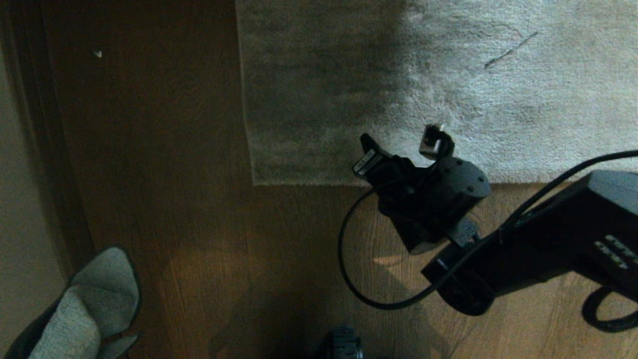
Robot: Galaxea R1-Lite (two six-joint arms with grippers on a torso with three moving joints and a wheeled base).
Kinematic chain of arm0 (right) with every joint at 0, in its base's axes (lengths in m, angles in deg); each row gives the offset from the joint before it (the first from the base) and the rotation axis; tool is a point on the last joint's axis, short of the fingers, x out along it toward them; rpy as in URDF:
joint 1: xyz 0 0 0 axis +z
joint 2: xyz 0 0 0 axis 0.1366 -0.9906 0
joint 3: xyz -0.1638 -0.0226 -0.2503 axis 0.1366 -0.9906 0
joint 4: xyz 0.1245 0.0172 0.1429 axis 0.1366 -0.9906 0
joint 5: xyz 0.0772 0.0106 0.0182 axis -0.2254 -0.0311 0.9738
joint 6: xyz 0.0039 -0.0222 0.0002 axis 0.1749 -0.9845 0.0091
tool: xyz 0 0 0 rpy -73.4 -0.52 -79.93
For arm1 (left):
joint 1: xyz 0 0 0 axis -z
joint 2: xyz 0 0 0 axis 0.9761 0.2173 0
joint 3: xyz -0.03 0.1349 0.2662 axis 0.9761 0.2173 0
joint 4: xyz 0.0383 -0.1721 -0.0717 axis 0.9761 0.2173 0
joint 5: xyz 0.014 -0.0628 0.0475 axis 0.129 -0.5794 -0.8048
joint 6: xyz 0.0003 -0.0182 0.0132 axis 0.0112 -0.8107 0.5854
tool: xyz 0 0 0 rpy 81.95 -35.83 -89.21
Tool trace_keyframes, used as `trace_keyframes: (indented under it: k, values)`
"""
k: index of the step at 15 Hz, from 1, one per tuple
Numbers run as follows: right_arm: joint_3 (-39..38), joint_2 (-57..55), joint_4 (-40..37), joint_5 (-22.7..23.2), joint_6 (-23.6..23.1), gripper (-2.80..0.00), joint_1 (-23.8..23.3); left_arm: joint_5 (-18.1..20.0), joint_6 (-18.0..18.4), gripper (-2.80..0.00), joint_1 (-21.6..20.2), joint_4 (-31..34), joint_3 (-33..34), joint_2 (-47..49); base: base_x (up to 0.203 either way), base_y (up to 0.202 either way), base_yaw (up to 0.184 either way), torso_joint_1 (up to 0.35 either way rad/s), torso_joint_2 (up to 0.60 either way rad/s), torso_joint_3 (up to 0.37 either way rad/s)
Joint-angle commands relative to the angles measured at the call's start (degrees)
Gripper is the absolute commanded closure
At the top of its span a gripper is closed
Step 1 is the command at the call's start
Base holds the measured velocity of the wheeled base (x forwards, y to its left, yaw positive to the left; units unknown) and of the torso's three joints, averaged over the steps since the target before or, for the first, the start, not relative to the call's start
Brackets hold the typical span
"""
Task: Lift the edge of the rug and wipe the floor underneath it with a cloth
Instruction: Lay down the carpet
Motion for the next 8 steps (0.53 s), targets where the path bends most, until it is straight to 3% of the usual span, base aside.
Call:
trace_keyframes:
  k: [1, 5, 8]
  values:
    - [4.2, -5.9, 2.77, -0.42, 0.56, 0.0, 0.06, -0.02, 0.0, 0.0, 0.0, -0.04, -0.04, -0.02, 0.0, 0.0, 0.0, 0.0, 0.0, 0.0]
    - [9.8, -11.14, 2.77, -3.13, 1.85, 0.0, 0.0, -0.02, 0.0, 0.0, -0.05, -0.04, 0.01, -0.02, 0.0, 0.0, 0.0, 0.0, 0.0, 0.0]
    - [9.74, -11.72, 2.77, -3.4, 2.25, 0.0, 0.06, -0.02, 0.0, 0.0, -0.06, -0.04, 0.02, -0.02, 0.0, 0.0, 0.0, 0.0, 0.0, 0.0]
